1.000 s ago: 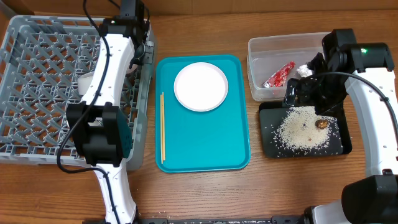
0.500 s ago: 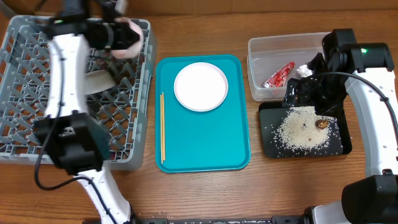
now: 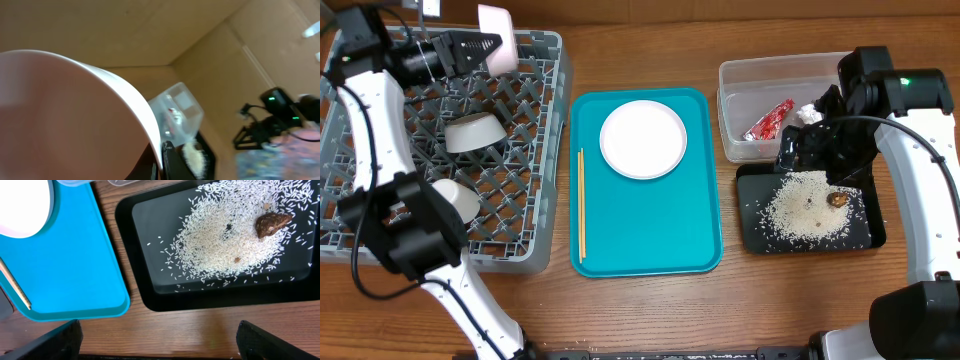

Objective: Sort waste into correct bins and load items into the dishwasher
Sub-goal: 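Lower the pink bowl into the back of the rack and release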

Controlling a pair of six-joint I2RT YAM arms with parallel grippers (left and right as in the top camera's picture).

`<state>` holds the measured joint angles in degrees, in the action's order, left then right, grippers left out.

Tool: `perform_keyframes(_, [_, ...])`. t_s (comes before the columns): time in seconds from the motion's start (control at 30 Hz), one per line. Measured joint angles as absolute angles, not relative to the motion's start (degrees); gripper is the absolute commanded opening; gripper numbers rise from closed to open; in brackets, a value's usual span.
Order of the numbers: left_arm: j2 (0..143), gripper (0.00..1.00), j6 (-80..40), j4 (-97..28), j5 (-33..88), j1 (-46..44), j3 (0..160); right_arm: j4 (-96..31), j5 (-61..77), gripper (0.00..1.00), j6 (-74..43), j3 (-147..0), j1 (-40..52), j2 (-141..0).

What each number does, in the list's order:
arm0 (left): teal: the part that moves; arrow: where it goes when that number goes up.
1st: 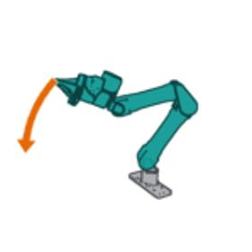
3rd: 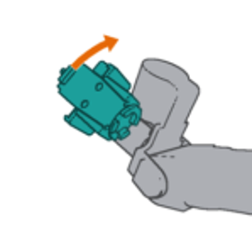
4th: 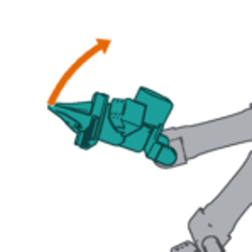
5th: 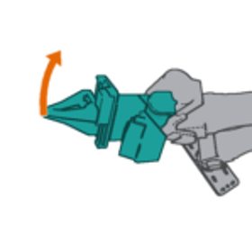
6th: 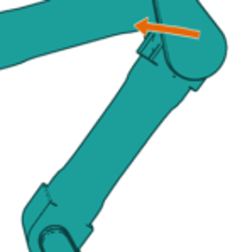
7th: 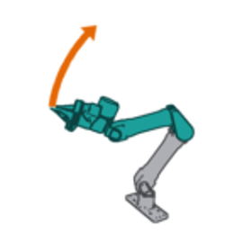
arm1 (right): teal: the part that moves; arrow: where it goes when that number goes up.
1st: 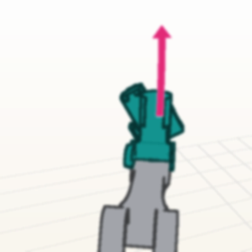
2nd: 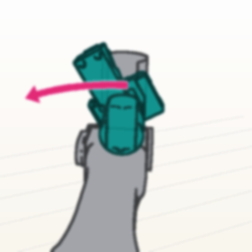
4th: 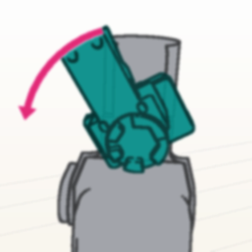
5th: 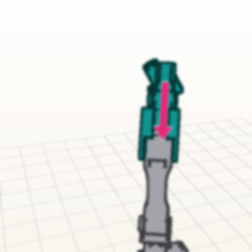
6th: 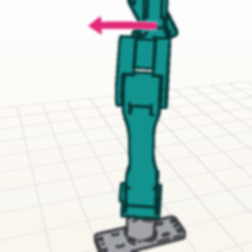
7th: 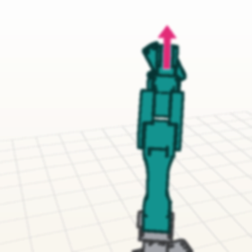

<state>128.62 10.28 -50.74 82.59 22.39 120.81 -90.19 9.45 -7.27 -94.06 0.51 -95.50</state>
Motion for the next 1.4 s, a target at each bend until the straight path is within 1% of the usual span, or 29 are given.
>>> perform_keyframes(0.1, [132.88, 0.04, 9.45, -50.57, 85.41, 22.41, 120.79, -90.43, 9.43, 1.0, -7.25, -94.06, 0.51, -95.5])
perform_keyframes(0.33, [139.57, 0.04, 8.67, -50.87, 87.7, 23.77, 120.77, -90.76, 9.43, 1.0, -7.27, -94.06, 0.51, -95.5])
perform_keyframes(0.4, [139.94, 0.1, 8.45, -51.03, 88.4, 24.67, 120.77, -90.72, 9.41, 1.0, -7.25, -94.06, 0.51, -95.5])
perform_keyframes(0.43, [139.94, 0.21, 8.08, -51.03, 88.38, 25.23, 120.77, -90.76, 9.45, 1.0, -7.25, -94.06, 0.51, -95.5])
perform_keyframes(0.5, [139.94, 0.36, 7.88, -51.64, 88.2, 26.44, 120.79, -90.76, 9.45, 1.0, -7.25, -94.06, 0.51, -95.5])
perform_keyframes(0.57, [139.94, 0.55, 7.44, -53.76, 87.15, 28.1, 120.79, -90.72, 9.45, 1.0, -7.25, -94.06, 0.51, -95.5])
perform_keyframes(0.63, [139.94, 0.66, 7.4, -56.49, 85.19, 29.89, 120.79, -90.76, 9.43, 1.0, -7.25, -94.06, 0.51, -95.5])
perform_keyframes(0.67, [139.94, 0.7, 7.51, -57.89, 84.03, 30.83, 120.79, -90.74, 9.45, 1.0, -7.22, -94.06, 0.51, -95.5])
perform_keyframes(0.77, [139.94, 0.77, 8.23, -62.24, 80.55, 33.32, 120.79, -90.72, 9.43, 1.0, -7.25, -94.06, 0.51, -95.5])
perform_keyframes(0.9, [139.24, 0.82, 10.72, -66.37, 75.18, 35.94, 120.73, -90.72, 9.41, 1.0, -7.27, -94.06, 0.51, -95.5])
perform_keyframes(1.0, [136.31, 0.84, 11.86, -68.25, 69.12, 36.12, 120.55, -90.74, 9.43, 1.0, -7.25, -94.06, 0.51, -95.5])
perform_keyframes(1.17, [124.81, 0.88, 12.38, -71.46, 56.21, 34.52, 120.46, -90.7, 9.43, 1.0, -7.22, -94.06, 0.51, -95.5])
perform_keyframes(1.23, [119.72, 1.0, 11.7, -72.53, 50.85, 33.39, 120.49, -90.7, 9.43, 1.0, -7.25, -94.06, 0.51, -95.5])
perform_keyframes(1.4, [109.34, 1.0, 6.92, -77.41, 35.16, 27.73, 120.97, -90.76, 9.43, 1.0, -7.25, -94.06, 0.51, -95.5])
